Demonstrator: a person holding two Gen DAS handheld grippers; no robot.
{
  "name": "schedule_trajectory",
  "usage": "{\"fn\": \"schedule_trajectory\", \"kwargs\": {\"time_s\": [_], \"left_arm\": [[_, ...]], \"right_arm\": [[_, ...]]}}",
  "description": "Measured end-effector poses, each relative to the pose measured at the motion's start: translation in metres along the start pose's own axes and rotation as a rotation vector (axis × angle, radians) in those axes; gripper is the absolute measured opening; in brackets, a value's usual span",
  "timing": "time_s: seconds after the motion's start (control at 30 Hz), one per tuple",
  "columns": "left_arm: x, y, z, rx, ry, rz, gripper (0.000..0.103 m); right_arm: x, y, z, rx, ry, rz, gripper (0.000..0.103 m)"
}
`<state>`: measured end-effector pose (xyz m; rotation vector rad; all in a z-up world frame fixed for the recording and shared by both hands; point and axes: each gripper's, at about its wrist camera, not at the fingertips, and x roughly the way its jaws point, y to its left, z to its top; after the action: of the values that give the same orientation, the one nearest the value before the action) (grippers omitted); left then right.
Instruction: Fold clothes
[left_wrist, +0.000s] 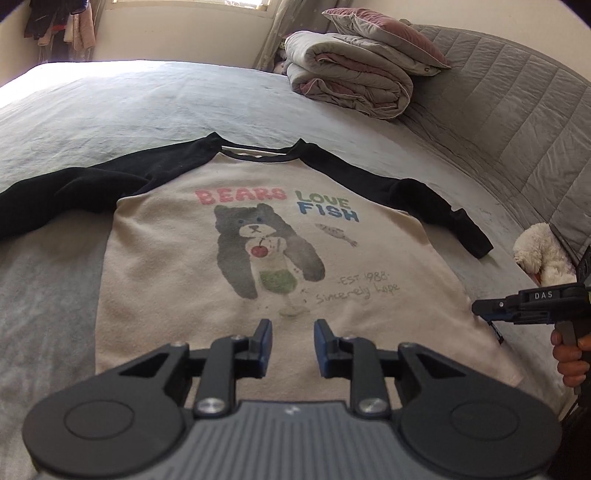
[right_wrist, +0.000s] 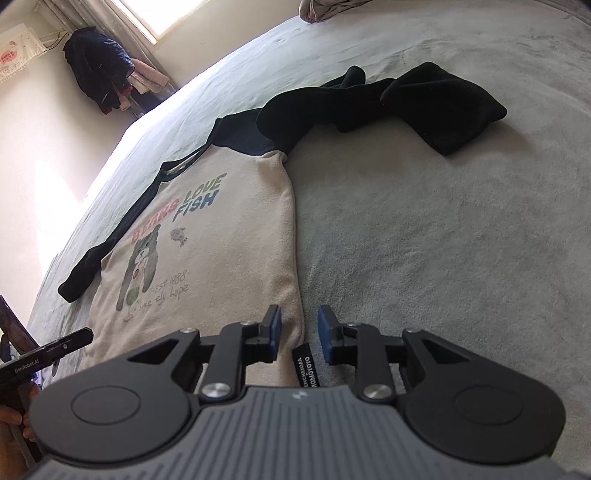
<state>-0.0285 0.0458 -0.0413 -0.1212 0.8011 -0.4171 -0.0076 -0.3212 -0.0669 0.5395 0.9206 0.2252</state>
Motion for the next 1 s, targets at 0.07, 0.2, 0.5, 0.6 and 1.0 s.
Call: {"fn": "schedule_trajectory", "kwargs": {"time_s": [0.07,0.2,0.5,0.6,1.0], "left_arm": [[0.004,-0.011,-0.004,0.046,-0.007,-0.021,0.03],[0.008,-0.03,-0.014,0.157,-0.081,-0.091,0.055],[0.018,-0.048,-0.045,0.377,-0.01,-0.048,0.063],[0.016,-0.044,-0.04,0.329,0.014,-0.081,0.07],[0.049,-0.071,0.023,0.248,-0.028,0.004,0.078]], "right_arm": [[-0.002,0.0,0.002,0.001,0.002,0.006,0.03],[-0.006,0.008,-0.006,-0.06,-0.015,-0.024,0.03],[-0.018,0.036,-0.056,-0.537,0.011,-0.135,0.042],[-0.028,0.03,-0.053,-0.51,0.042,-0.133,0.046],[-0.045,0.013,0.066,-0.417,-0.06,-0.163,0.053]]}}
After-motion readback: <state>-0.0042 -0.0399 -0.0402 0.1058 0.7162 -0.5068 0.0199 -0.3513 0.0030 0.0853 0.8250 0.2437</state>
